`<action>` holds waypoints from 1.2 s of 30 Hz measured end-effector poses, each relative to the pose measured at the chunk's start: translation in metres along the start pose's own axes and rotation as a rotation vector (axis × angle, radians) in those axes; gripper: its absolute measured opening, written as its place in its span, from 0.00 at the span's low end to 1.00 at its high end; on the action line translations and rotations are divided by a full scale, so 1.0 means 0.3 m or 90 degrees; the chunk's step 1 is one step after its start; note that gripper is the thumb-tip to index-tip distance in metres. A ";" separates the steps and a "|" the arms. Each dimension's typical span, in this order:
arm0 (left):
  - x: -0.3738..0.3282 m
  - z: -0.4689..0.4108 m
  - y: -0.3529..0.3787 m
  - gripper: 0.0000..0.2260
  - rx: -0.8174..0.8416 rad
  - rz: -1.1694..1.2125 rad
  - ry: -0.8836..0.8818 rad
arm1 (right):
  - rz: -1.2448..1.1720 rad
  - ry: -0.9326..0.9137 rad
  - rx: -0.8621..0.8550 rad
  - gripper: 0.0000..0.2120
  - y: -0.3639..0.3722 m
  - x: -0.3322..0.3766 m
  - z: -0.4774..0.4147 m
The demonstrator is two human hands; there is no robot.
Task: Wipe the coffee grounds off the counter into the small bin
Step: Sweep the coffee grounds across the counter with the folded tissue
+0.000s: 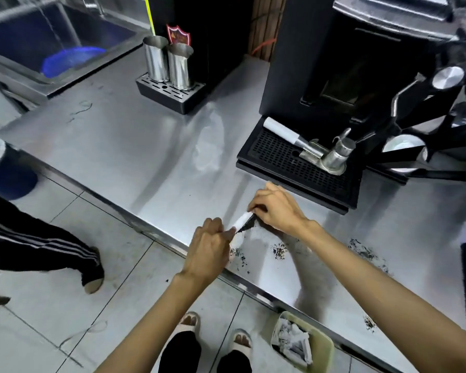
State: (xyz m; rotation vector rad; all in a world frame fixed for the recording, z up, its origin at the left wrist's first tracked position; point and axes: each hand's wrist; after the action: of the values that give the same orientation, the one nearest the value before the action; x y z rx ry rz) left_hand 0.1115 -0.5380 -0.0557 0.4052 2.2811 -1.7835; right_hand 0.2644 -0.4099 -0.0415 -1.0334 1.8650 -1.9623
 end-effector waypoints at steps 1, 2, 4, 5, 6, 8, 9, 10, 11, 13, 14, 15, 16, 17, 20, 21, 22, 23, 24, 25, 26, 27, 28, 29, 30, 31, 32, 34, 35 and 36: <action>0.011 0.012 -0.008 0.11 -0.014 0.015 -0.032 | -0.024 -0.015 -0.013 0.07 -0.002 0.014 -0.015; 0.028 0.027 -0.013 0.11 -0.032 0.024 -0.066 | -0.042 -0.038 -0.022 0.07 0.000 0.034 -0.034; 0.071 0.064 -0.017 0.12 -0.060 0.016 -0.134 | -0.048 -0.089 -0.008 0.07 0.013 0.089 -0.074; 0.087 0.083 -0.016 0.12 -0.071 0.008 -0.159 | -0.045 -0.112 0.005 0.07 0.024 0.116 -0.093; 0.094 0.100 -0.011 0.12 -0.084 -0.001 -0.175 | -0.044 -0.131 0.016 0.08 0.036 0.138 -0.108; 0.079 0.130 -0.001 0.08 -0.114 -0.025 -0.194 | -0.047 -0.156 0.025 0.08 0.060 0.166 -0.126; 0.059 0.140 0.001 0.08 -0.127 -0.032 -0.205 | -0.051 -0.165 0.026 0.08 0.070 0.170 -0.128; 0.033 0.148 0.003 0.09 -0.138 -0.036 -0.211 | -0.055 -0.174 0.029 0.08 0.077 0.168 -0.123; 0.006 0.155 0.011 0.10 -0.149 -0.039 -0.209 | -0.057 -0.184 0.035 0.08 0.081 0.161 -0.115; -0.051 0.168 0.035 0.14 -0.159 -0.048 -0.198 | -0.052 -0.213 0.044 0.08 0.077 0.137 -0.100; -0.081 0.174 0.048 0.15 -0.151 -0.054 -0.198 | -0.049 -0.229 0.049 0.08 0.072 0.122 -0.093; -0.107 0.179 0.064 0.15 -0.145 -0.064 -0.204 | -0.046 -0.244 0.054 0.07 0.067 0.107 -0.087; -0.134 0.182 0.076 0.12 -0.134 -0.077 -0.213 | -0.041 -0.258 0.060 0.07 0.060 0.094 -0.082; -0.160 0.185 0.087 0.09 -0.122 -0.094 -0.219 | -0.037 -0.268 0.067 0.07 0.053 0.083 -0.076; -0.240 0.170 0.102 0.15 -0.077 -0.116 -0.240 | -0.025 -0.284 0.075 0.07 0.037 0.045 -0.051; -0.265 0.160 0.103 0.16 -0.068 -0.123 -0.239 | -0.023 -0.285 0.070 0.07 0.034 0.028 -0.041; -0.289 0.151 0.107 0.17 -0.060 -0.126 -0.235 | -0.022 -0.284 0.063 0.07 0.030 0.011 -0.030; -0.308 0.141 0.117 0.16 -0.060 -0.132 -0.229 | -0.021 -0.280 0.057 0.07 0.026 -0.007 -0.021; -0.326 0.130 0.128 0.15 -0.057 -0.133 -0.229 | -0.018 -0.277 0.053 0.07 0.021 -0.024 -0.014; -0.341 0.122 0.136 0.15 -0.051 -0.130 -0.231 | -0.011 -0.274 0.053 0.07 0.014 -0.039 -0.009; -0.352 0.116 0.140 0.15 -0.042 -0.117 -0.238 | -0.005 -0.270 0.059 0.07 0.008 -0.051 -0.007; -0.357 0.110 0.141 0.15 -0.040 -0.100 -0.245 | -0.006 -0.266 0.064 0.07 0.001 -0.062 -0.009; -0.356 0.105 0.135 0.16 -0.040 -0.080 -0.254 | -0.010 -0.258 0.064 0.07 -0.004 -0.071 -0.014; -0.348 0.099 0.124 0.16 -0.044 -0.061 -0.262 | -0.016 -0.249 0.059 0.07 -0.011 -0.076 -0.024; -0.335 0.091 0.110 0.16 -0.053 -0.044 -0.264 | -0.019 -0.238 0.055 0.06 -0.020 -0.079 -0.035; -0.313 0.080 0.099 0.16 -0.065 -0.034 -0.256 | -0.018 -0.225 0.055 0.06 -0.027 -0.081 -0.048; -0.290 0.067 0.087 0.15 -0.073 -0.031 -0.247 | -0.012 -0.212 0.052 0.06 -0.037 -0.078 -0.060; -0.234 0.029 0.067 0.14 -0.076 -0.037 -0.227 | 0.018 -0.185 0.036 0.07 -0.055 -0.075 -0.086; -0.204 0.004 0.061 0.13 -0.079 -0.042 -0.216 | 0.031 -0.170 0.025 0.08 -0.062 -0.074 -0.099; -0.176 -0.023 0.057 0.12 -0.081 -0.047 -0.206 | 0.040 -0.152 0.017 0.08 -0.063 -0.077 -0.112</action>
State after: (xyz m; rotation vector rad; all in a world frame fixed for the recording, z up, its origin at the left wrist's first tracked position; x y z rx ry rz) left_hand 0.1670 -0.5317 -0.0519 0.0081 2.1842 -1.5894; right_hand 0.2654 -0.3668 -0.0288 -1.1322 1.7170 -1.7380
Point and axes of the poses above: each hand's wrist, its own z-axis away from the middle knuckle, its own y-axis out of the palm, x = y × z, and after that the axes turned 7 degrees about -x, right-handed
